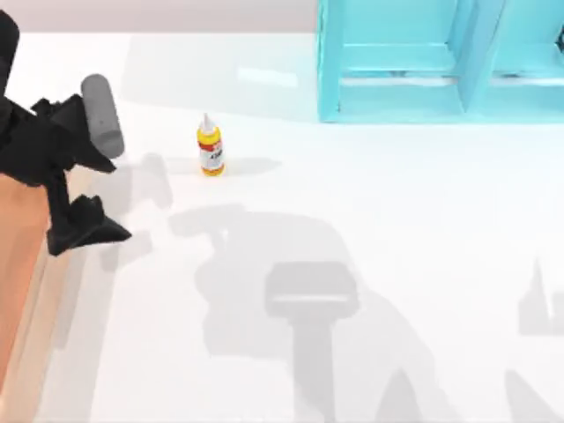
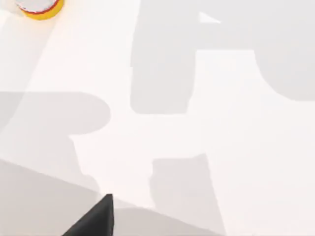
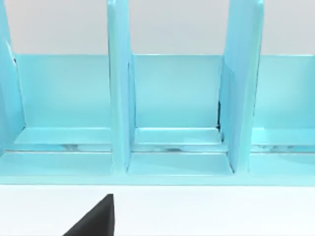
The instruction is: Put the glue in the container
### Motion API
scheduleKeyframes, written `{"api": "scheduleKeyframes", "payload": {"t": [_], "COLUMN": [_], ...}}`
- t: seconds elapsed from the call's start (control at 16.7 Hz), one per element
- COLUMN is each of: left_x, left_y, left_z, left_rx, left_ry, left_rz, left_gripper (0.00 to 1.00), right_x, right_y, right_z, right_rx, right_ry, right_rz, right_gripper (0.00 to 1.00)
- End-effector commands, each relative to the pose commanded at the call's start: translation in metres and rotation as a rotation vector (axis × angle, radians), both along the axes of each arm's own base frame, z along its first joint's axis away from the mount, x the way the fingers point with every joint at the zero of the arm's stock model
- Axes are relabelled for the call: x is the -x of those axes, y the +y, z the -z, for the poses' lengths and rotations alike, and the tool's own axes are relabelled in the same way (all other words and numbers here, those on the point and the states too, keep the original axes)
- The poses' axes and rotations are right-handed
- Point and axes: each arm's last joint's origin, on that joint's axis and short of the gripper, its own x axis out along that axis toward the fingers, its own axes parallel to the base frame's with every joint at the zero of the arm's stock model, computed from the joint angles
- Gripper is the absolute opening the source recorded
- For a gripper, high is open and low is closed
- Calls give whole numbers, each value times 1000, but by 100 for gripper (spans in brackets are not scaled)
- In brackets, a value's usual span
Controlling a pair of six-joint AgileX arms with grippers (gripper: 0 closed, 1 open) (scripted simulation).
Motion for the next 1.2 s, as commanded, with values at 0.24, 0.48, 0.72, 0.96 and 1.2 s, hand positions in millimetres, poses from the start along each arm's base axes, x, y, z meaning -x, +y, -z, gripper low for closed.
{"api": "scheduleKeyframes", "payload": {"t": [0.24, 0.48, 0.72, 0.96, 1.2], "left_x": [-58, -100, -129, -147, -156], "left_y": [-2, 0, 5, 11, 15], "left_z": [22, 43, 56, 60, 58], "left_rx": [85, 177, 254, 310, 335], "left_ry": [38, 36, 10, -30, -62], "left_rz": [153, 245, 289, 308, 312], "left_gripper": [100, 100, 100, 100, 100], "right_x": [0, 0, 0, 0, 0], "right_y": [0, 0, 0, 0, 0], "right_z": [0, 0, 0, 0, 0], "right_rx": [0, 0, 0, 0, 0], "right_ry": [0, 0, 0, 0, 0], "right_rz": [0, 0, 0, 0, 0], "right_gripper": [100, 100, 100, 100, 100]}}
